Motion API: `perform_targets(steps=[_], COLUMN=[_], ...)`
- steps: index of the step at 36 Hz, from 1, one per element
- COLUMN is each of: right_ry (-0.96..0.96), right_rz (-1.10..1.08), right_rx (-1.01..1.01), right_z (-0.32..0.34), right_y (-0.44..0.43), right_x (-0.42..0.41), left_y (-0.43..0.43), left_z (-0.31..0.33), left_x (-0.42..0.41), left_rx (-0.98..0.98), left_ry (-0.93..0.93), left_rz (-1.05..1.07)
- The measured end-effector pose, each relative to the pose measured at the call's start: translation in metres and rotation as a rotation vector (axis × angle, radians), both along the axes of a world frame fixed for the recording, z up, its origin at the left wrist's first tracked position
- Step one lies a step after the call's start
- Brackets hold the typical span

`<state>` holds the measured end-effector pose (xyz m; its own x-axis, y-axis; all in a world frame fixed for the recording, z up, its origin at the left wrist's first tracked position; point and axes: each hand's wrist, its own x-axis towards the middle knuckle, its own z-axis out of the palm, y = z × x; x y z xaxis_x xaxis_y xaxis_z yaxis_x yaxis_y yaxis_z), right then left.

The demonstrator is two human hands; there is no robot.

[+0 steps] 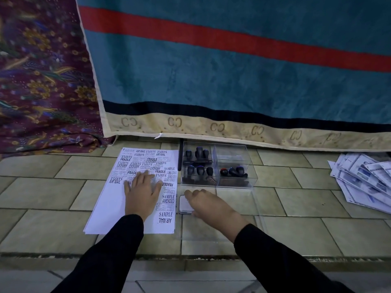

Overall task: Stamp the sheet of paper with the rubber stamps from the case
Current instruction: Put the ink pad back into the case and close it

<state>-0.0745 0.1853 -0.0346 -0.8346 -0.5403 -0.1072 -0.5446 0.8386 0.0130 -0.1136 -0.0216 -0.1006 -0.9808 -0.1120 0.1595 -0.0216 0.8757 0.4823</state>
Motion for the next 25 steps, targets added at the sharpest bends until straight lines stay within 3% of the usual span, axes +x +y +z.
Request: perform_targets(steps=[5,10,16,25], right_ry=[-0.014,-0.152,0.037,-0.054], right_rz=[0.059,-0.038,-0.241,-0.325], right_rx=[0.046,-0.318,-0.473,-0.185], right_z=[0.005,0.028,0.063,0.056], right_y=[0.001,0.028,0.085,0.122], right_x=[-0.002,-0.02,-0.081,-0.147], left_y=[-0.001,0.001,0.002,0.001], left_z=[-0.002,-0.004,-0.004,-0.006], left_x=[-0.001,-0.002,-0.001,-0.001], left_rx=[-0.016,-0.015,-0.028,-0.017], left_ry=[0.017,0.027,0.028,0.065], left_rz=[0.003,0.01,0.019,0.038])
